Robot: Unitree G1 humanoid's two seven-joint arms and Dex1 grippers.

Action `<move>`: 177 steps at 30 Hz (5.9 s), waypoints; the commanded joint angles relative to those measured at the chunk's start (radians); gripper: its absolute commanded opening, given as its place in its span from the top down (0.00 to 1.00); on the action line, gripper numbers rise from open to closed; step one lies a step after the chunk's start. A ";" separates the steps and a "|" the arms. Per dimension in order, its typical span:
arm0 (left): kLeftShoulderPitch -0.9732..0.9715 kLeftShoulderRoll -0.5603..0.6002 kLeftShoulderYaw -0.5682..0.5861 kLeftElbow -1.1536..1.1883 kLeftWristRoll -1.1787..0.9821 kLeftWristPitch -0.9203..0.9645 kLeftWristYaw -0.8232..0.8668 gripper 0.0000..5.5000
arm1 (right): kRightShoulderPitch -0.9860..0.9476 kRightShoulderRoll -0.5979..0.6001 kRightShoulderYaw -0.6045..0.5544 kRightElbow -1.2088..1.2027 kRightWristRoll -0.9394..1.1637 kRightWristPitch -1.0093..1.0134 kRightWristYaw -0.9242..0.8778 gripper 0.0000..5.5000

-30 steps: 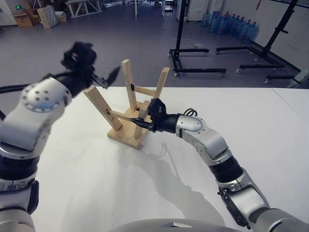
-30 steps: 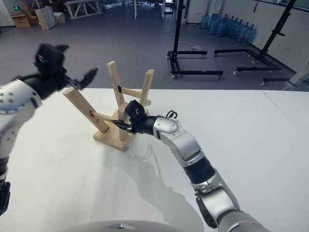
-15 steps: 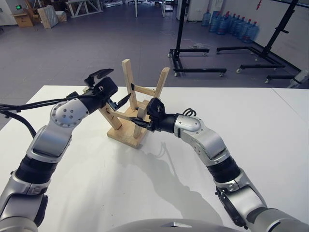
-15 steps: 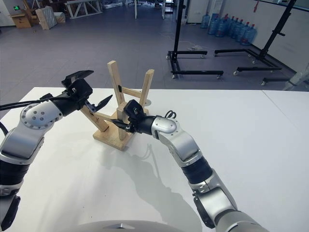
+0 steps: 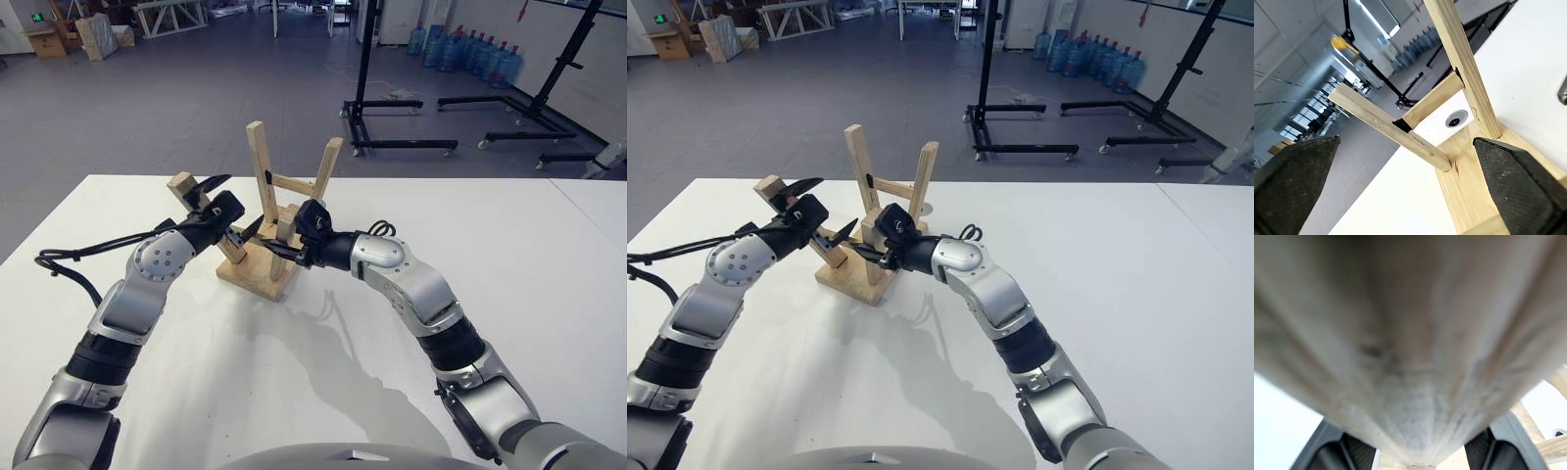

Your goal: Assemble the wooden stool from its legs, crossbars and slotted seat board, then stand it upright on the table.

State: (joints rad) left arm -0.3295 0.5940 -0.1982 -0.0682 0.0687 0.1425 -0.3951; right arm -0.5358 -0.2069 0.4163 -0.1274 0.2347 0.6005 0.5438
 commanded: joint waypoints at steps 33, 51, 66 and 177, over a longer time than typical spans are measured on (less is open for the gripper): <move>0.098 -0.046 0.599 -0.175 -0.309 0.401 -0.071 0.09 | 0.133 -0.269 -0.013 -0.037 0.125 0.089 0.325 0.63; 0.247 -0.140 0.440 -0.309 -0.405 0.412 -0.085 0.09 | 0.156 -0.256 0.008 -0.042 0.161 0.033 0.328 0.63; 0.278 -0.147 0.369 -0.319 -0.371 0.383 -0.079 0.09 | 0.084 -0.167 0.044 -0.044 0.149 0.060 0.289 0.63; 0.139 -0.038 0.392 -0.270 -0.913 0.610 -0.470 0.07 | 0.080 -0.363 -0.456 0.300 0.401 -0.152 0.723 0.29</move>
State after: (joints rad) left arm -0.1846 0.5669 0.1929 -0.3533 -0.8494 0.7663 -0.8868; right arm -0.4593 -0.5760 -0.0400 0.1683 0.6543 0.4560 1.2790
